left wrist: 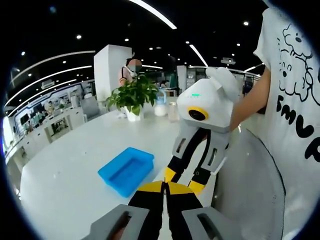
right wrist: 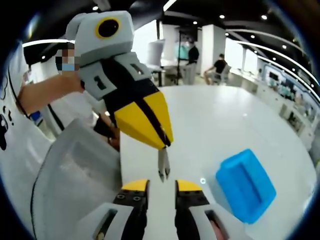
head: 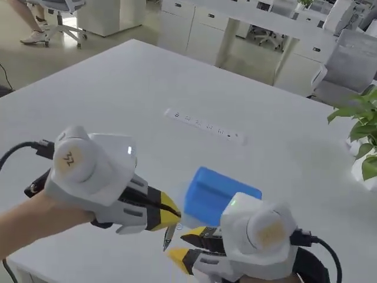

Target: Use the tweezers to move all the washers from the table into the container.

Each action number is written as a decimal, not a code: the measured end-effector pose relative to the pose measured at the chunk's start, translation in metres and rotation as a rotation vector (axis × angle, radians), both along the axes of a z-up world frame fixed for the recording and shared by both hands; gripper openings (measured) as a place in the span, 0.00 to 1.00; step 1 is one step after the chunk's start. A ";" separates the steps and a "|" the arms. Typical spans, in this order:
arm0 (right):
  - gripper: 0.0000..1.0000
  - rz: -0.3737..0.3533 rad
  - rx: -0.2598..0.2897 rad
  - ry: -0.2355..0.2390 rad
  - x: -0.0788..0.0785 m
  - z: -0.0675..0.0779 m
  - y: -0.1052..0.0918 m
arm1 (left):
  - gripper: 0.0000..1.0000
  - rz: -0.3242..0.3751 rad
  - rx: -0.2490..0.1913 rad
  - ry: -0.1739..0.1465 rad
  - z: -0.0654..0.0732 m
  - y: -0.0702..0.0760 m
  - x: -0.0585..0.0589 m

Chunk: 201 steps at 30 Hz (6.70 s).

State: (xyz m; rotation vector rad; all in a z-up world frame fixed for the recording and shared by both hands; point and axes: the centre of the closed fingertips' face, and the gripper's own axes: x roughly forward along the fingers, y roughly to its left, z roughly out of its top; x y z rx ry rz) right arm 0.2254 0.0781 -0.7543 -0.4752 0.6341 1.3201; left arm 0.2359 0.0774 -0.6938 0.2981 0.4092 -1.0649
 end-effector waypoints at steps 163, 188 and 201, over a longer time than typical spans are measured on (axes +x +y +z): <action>0.01 -0.208 0.056 0.063 0.102 -0.060 0.019 | 0.99 0.869 0.101 -0.125 -0.049 0.099 0.007; 0.04 -0.162 0.016 -0.020 0.099 -0.065 0.019 | 0.98 0.859 0.148 -0.114 -0.056 0.100 0.006; 0.04 -0.165 0.022 0.017 0.100 -0.065 0.022 | 0.98 0.858 0.158 -0.110 -0.058 0.100 0.006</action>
